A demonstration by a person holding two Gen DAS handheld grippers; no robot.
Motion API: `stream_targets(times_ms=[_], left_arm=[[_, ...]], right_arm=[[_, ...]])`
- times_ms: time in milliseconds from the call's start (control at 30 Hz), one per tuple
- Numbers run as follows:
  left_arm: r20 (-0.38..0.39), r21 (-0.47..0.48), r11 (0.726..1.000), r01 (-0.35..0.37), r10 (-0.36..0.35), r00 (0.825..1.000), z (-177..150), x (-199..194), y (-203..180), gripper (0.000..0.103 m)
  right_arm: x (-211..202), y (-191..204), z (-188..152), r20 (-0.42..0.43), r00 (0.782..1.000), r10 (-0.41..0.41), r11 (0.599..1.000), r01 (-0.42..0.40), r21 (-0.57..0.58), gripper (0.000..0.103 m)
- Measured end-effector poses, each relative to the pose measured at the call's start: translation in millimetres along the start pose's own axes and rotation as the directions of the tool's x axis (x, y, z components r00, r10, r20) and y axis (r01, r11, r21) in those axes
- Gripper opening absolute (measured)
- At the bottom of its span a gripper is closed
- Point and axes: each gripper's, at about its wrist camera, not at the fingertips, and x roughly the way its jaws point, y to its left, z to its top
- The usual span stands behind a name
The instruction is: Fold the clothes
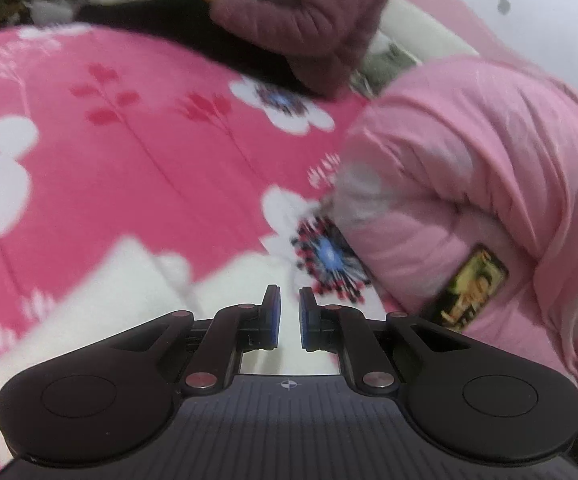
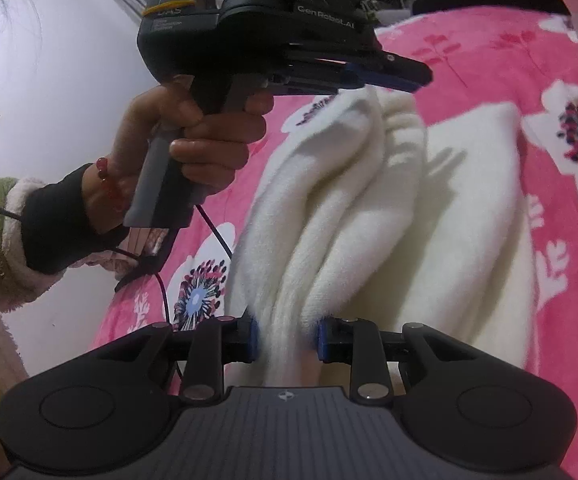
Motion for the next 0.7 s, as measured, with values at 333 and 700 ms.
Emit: stream_targets(times_ms=[333,700], left_arm=[[-0.009,0.085,0.996,0.03,-0.029,1.0,-34,-53,14,0.033],[-0.1,0.198,0.978,0.069,-0.05,0.994,-103,-83,11,0.041]], right_arm=[[-3,-51,-11,-0.037,0.997,0.065,0.978,-0.056,0.199,0.03],[-37,-45,53,-0.036,0.999,0.01,0.999,-0.008,0.041,0.06]])
